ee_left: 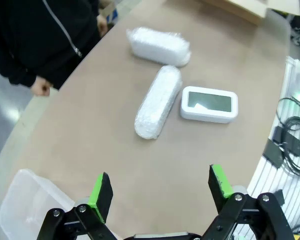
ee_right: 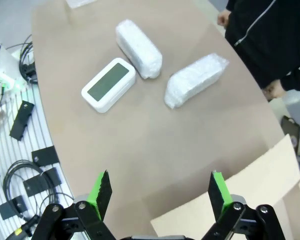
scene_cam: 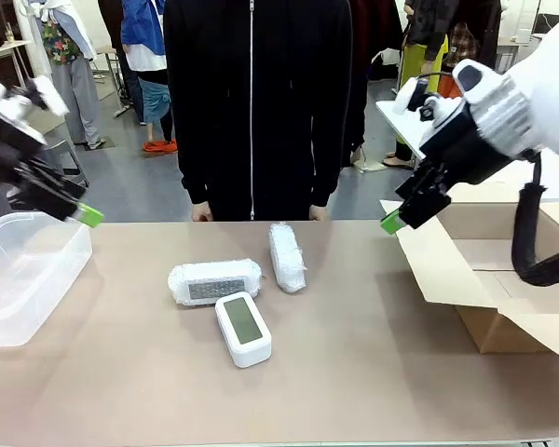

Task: Separate and place wrapped and unwrapped clocks.
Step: Pick up the Digital clock indicated by the person.

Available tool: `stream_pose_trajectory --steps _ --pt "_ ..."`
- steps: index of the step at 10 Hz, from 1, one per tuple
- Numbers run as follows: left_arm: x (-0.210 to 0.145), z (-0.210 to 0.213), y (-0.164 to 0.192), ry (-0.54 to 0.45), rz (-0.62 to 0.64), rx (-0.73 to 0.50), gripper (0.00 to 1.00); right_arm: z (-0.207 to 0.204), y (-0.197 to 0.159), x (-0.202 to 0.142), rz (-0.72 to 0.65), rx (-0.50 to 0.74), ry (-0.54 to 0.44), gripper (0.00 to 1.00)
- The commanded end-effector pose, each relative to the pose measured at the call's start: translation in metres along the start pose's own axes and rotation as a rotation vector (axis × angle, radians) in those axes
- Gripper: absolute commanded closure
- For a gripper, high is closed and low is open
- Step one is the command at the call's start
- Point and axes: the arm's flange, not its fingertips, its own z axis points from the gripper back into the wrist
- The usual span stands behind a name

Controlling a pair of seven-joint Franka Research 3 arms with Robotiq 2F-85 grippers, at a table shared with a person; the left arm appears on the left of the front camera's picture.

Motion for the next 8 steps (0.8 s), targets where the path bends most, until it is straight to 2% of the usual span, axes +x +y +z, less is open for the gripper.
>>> stream_pose_trajectory --steps 1,3,8 --pt "-0.081 0.006 -0.042 -0.083 -0.066 -0.044 0.0 -0.002 0.006 -0.026 0.023 0.064 -0.063 0.0" --pt "-0.074 0.007 -0.05 -0.133 -0.07 -0.031 0.0 0.012 0.011 -0.04 0.047 0.063 -0.119 0.0" --pt "-0.057 0.001 -0.053 -0.066 -0.069 -0.006 0.0 0.026 0.022 -0.049 0.089 0.078 -0.148 0.0"
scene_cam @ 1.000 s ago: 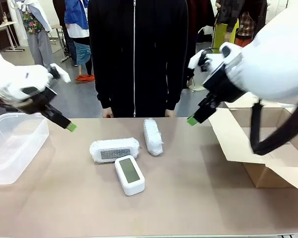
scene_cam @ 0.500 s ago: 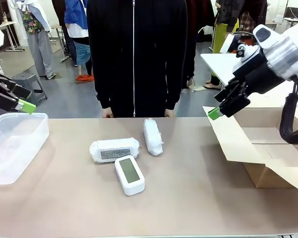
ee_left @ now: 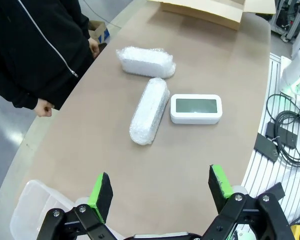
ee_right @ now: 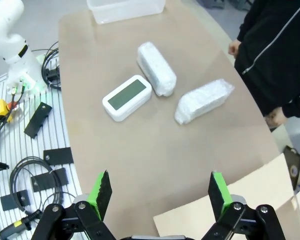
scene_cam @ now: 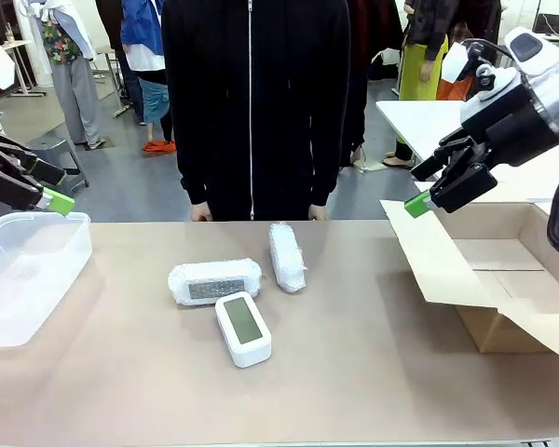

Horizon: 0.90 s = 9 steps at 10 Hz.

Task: Separate and place wrapped and unwrapped clocks.
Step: Pick up the Digital clock indicated by the person.

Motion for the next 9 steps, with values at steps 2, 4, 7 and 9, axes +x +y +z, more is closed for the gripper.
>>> stream_pose_trajectory --steps 2,4,7,9 --pt "-0.056 -0.031 -0.043 0.012 0.015 0.005 0.0 -0.017 0.024 -0.036 0.01 0.022 -0.027 0.0" --pt "-0.05 -0.033 -0.049 0.02 0.017 0.003 0.0 -0.02 0.022 -0.036 0.016 0.019 -0.036 0.0" --pt "0.001 -0.006 -0.003 0.028 -0.002 0.004 0.0 0.001 -0.003 -0.004 -0.002 0.01 -0.013 0.0" --pt "0.001 -0.006 -0.003 0.028 -0.002 0.004 0.0 0.001 -0.003 -0.004 -0.002 0.01 -0.013 0.0"
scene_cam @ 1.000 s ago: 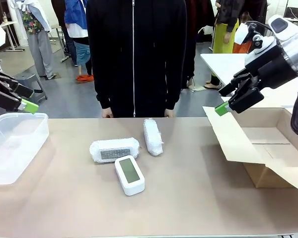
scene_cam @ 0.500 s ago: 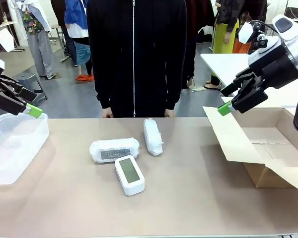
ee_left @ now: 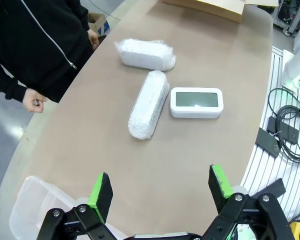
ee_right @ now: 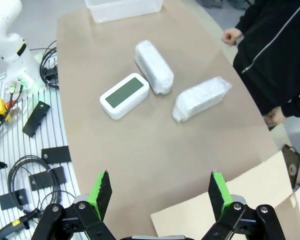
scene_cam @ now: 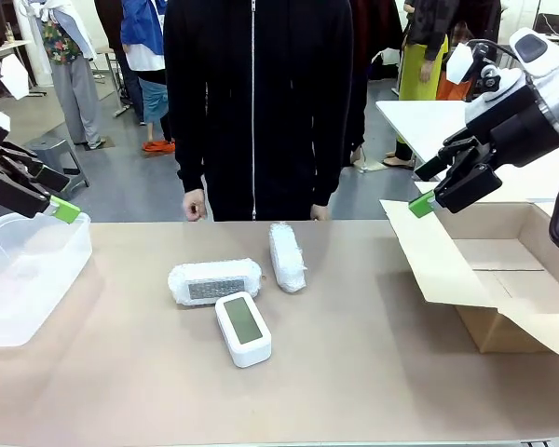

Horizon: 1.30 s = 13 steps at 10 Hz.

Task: Separate and place wrapped and unwrapped clocks.
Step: Pick up the Digital clock indicated by the person.

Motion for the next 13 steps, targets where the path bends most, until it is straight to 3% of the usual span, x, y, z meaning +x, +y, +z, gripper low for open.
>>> stream_pose_trajectory --steps 1,13 --pt "0.0002 0.0 0.001 -0.01 -0.001 -0.004 0.0 0.0001 0.0004 0.0002 0.0 0.018 -0.017 0.0" --pt "0.0002 0.0 0.001 -0.01 -0.001 -0.004 0.0 0.0001 0.0004 0.0002 0.0 0.018 -0.017 0.0"
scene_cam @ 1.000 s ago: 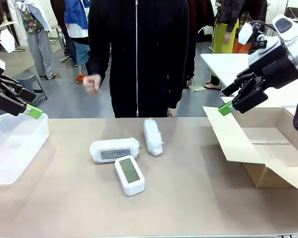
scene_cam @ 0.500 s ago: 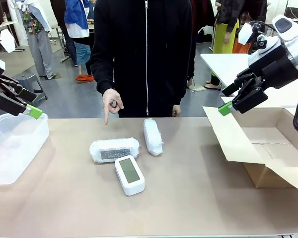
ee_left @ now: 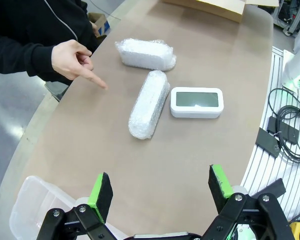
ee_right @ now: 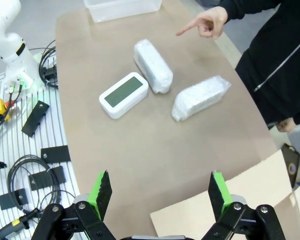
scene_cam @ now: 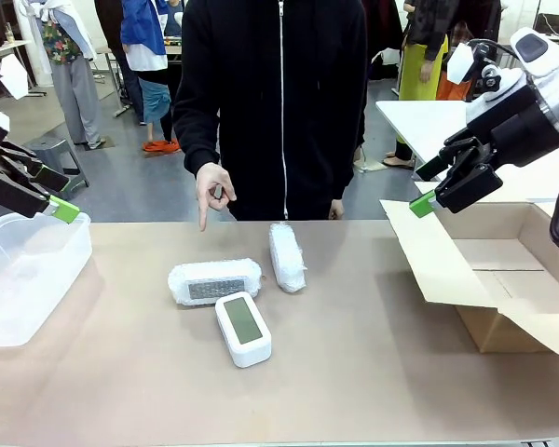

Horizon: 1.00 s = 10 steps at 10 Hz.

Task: Separate and place wrapped and unwrapped clocks.
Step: Pick up the Digital clock indicated by the person.

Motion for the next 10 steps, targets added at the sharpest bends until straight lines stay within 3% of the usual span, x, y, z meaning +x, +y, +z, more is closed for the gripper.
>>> stream_pose_trajectory --steps 1,10 --pt "0.0003 -0.0001 0.0008 -0.01 -0.001 -0.004 0.0 -0.0003 0.0004 0.0005 0.001 0.021 -0.02 0.0" --pt "0.0003 -0.0001 0.0008 -0.01 -0.001 -0.004 0.0 -0.0003 0.0004 0.0005 0.001 0.021 -0.02 0.0"
